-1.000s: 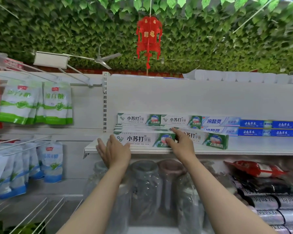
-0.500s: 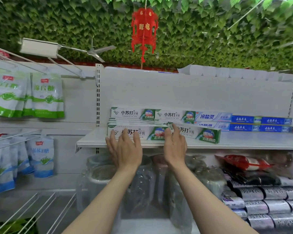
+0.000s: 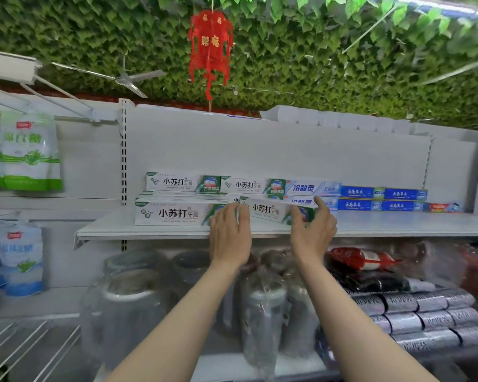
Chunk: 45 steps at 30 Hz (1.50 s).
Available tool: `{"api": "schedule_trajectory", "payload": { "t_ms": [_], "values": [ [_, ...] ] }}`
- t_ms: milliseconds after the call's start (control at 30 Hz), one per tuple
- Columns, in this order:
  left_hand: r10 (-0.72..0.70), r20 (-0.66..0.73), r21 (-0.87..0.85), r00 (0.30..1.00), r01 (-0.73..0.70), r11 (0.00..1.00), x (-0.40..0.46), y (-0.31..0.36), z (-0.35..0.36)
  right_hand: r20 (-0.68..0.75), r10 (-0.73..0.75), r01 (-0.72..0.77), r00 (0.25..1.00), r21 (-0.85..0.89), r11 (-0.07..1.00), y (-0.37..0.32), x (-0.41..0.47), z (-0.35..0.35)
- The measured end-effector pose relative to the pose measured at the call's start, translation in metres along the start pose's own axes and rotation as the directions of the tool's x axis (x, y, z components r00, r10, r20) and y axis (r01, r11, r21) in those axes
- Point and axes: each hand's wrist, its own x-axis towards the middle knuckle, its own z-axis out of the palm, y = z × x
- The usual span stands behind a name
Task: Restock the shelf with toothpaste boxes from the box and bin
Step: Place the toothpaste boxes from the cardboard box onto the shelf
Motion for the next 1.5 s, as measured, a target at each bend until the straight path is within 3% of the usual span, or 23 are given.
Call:
{"api": "schedule_trajectory", "payload": {
  "t_ms": [367,500,633,700,800,900,1033,1233,1500],
  "values": [
    [-0.051,0.051,-0.058,0.997,0.054,0.997,-0.006,0.013,0.022,0.222,0.063,-0.051,0.973,-0.061,0.997,0.025,0.050,-0.008],
    [-0.050,0.044,-0.039,0.998,0.052,0.998,-0.009,0.012,0.021,0.213,0.083,-0.044,0.973,-0.179,0.983,0.026,0.054,-0.008],
    [-0.055,0.028,-0.032,0.998,0.055,0.998,-0.010,0.008,0.018,0.150,0.125,-0.098,0.981,-0.177,0.979,0.022,0.054,-0.016],
    [-0.059,0.027,-0.021,0.998,0.059,0.998,-0.010,0.006,0.014,0.070,0.156,-0.151,0.985,-0.070,0.986,0.021,0.048,-0.023],
    [-0.053,-0.029,0.000,0.998,0.053,0.999,-0.010,0.004,0.006,-0.001,0.163,-0.158,0.987,0.248,0.956,0.021,0.038,-0.029],
    [-0.017,-0.216,0.020,0.976,0.022,1.000,-0.012,0.002,-0.006,0.087,0.113,-0.141,0.990,0.476,0.868,0.009,0.033,-0.031],
    [0.011,-0.417,0.039,0.909,0.005,0.999,-0.017,-0.001,-0.022,0.306,-0.005,-0.176,0.952,0.562,0.808,-0.016,0.020,-0.020],
    [0.036,-0.472,0.119,0.881,0.023,0.993,-0.021,-0.032,-0.052,0.492,-0.163,-0.085,0.855,0.443,0.892,-0.034,-0.016,0.024],
    [-0.033,-0.376,0.244,0.926,0.133,0.961,-0.025,-0.064,-0.079,0.579,-0.043,-0.085,0.814,0.192,0.978,-0.036,-0.042,0.063]
  ]
}}
